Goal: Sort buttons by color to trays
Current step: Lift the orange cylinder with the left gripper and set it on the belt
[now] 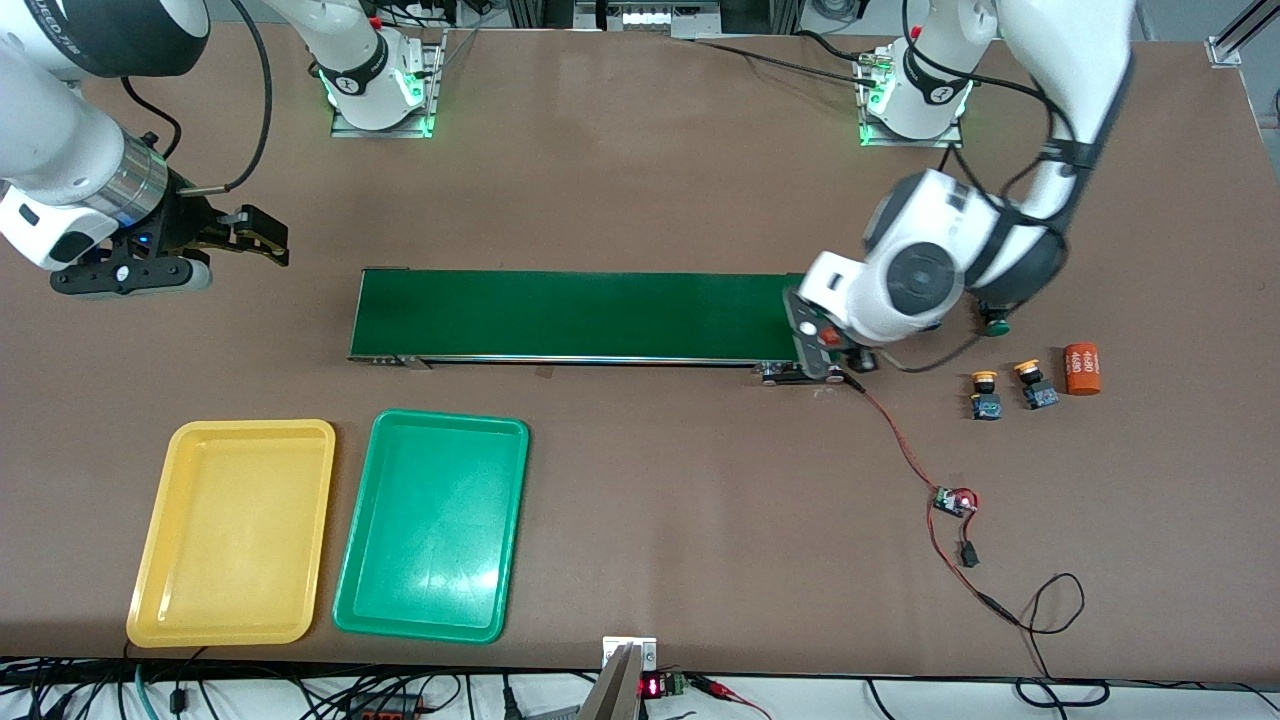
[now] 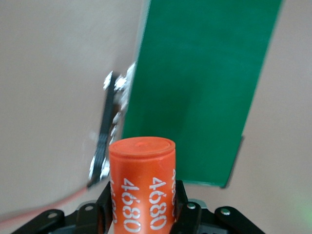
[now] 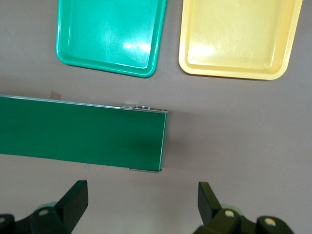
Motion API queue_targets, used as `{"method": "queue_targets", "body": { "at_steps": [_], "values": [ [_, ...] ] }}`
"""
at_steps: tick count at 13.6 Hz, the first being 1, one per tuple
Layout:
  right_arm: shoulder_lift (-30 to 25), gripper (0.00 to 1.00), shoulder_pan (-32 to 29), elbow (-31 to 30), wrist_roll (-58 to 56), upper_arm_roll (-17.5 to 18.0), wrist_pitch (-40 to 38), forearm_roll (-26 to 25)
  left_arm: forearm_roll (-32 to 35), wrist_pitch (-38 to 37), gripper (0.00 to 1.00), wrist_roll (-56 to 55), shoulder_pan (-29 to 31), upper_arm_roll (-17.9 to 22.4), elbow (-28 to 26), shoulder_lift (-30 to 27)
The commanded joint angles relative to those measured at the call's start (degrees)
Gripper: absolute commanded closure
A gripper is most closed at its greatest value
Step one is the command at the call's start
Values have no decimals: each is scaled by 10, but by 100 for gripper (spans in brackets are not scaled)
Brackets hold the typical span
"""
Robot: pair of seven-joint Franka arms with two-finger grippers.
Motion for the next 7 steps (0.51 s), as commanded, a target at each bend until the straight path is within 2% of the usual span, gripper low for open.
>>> {"method": "queue_targets", "body": {
  "at_steps": [1, 6, 7],
  "values": [
    [-3, 0, 8, -9, -8, -1, 5, -3, 49, 32, 94, 27, -61, 2, 1, 19],
    [-2, 0, 6, -10, -9, -1, -2, -1, 61, 71, 84, 18, -77, 2, 0, 52],
    [-3, 0, 6, -10, -9, -1, -2, -1, 61, 71, 40, 18, -77, 2, -1, 52]
  ]
}}
